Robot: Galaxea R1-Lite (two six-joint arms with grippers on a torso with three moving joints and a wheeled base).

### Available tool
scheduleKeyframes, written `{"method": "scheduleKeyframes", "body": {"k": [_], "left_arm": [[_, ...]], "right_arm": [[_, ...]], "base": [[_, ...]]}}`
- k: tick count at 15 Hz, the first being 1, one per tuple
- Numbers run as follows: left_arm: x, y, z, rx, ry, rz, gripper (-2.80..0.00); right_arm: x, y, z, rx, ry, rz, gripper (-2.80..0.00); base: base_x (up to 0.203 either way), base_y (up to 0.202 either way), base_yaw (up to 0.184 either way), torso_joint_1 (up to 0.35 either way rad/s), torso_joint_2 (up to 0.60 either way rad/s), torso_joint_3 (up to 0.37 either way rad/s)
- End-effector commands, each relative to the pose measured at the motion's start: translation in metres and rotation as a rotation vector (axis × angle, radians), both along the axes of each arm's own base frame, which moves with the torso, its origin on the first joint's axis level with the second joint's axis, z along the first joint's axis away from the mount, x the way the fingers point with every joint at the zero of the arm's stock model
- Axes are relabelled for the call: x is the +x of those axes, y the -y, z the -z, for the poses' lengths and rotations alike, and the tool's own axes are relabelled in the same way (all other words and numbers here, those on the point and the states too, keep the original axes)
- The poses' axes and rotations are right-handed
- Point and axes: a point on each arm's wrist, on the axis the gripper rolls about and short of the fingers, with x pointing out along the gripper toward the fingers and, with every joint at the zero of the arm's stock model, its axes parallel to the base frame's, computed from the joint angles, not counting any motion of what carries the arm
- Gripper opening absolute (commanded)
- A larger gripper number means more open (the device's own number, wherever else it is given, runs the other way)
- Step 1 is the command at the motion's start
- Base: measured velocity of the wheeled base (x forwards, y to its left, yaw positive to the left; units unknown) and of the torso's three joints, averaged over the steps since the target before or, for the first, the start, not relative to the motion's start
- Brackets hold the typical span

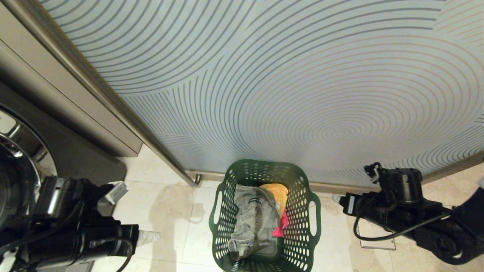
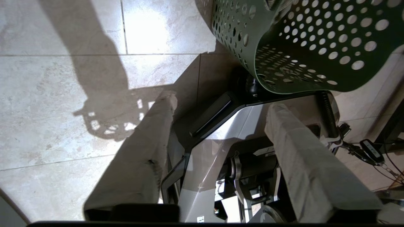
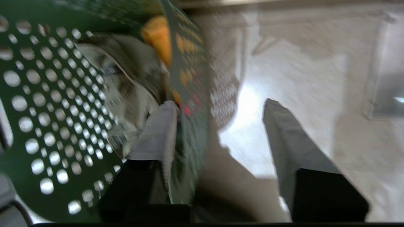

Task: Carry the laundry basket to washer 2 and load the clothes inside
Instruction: Pick up the clothes basket and put it beside the washing machine

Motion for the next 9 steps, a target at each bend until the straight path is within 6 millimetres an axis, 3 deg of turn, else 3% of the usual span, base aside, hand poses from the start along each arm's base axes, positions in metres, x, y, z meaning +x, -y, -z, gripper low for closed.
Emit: {"method": "scheduleKeyframes", "body": {"k": [1, 6, 9], "left_arm": [[0.023, 0.015, 0.017, 0.018, -0.044, 0.024, 0.00], [0.016, 0.022, 0.014, 0.021, -0.034, 0.002, 0.00], [0.011, 0.031, 0.009, -0.006, -0.026, 0.016, 0.00]], "right_arm": [[0.027, -0.019, 0.030, 0.006, -0.037, -0.033, 0.00], [0.030, -0.068, 0.024, 0.042, -0.071, -0.147, 0.00], [0.033, -0.088, 0.030, 0.056, -0.105, -0.182, 0.00]], "base": [[0.000, 0.000, 0.000, 0.000, 0.00, 0.000], [0.000, 0.000, 0.000, 0.000, 0.00, 0.000], [0.000, 0.000, 0.000, 0.000, 0.00, 0.000]]}}
